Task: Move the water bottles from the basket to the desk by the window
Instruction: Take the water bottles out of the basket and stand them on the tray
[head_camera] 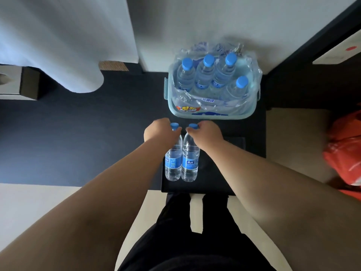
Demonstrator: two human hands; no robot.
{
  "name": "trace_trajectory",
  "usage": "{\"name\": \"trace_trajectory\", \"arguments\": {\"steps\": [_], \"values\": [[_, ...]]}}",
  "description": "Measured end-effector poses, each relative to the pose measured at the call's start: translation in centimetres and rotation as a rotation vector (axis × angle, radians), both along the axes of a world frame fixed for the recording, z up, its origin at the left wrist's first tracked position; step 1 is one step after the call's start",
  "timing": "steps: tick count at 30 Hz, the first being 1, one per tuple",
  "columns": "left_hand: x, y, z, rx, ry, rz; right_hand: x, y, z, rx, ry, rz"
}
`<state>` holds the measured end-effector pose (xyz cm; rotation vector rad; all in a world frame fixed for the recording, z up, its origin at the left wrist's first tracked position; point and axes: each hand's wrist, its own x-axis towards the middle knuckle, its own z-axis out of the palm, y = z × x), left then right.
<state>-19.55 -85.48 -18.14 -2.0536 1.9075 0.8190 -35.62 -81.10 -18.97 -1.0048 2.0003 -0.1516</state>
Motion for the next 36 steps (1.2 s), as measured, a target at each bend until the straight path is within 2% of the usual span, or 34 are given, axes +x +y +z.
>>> {"name": "trace_trajectory", "arguments": {"steps": [8, 12, 22, 29, 36], "values": [[-0.1, -1.0, -4.1, 0.074, -0.061, 0.004, 0.3, -1.2, -3.9, 0.125, -0.049, -0.136], [0.4, -0.9, -4.9, 0.115, -0.096, -0.021, 0.5, -1.2, -3.9, 0.144, 0.02, -0.025], [1.8, 0.6, -3.4, 0.119, -0.104, -0.07, 0.1, 1.9, -2.9, 0.152, 0.035, 0.041], [1.8, 0.5, 0.9, 0.051, -0.06, -0.06, -1.5, 2.2, 2.0, 0.048, 0.046, 0.112], [-1.2, -2.8, 8.0, -0.13, 0.068, -0.073, -3.6, -1.3, 9.1, -0.281, 0.113, 0.192]]}}
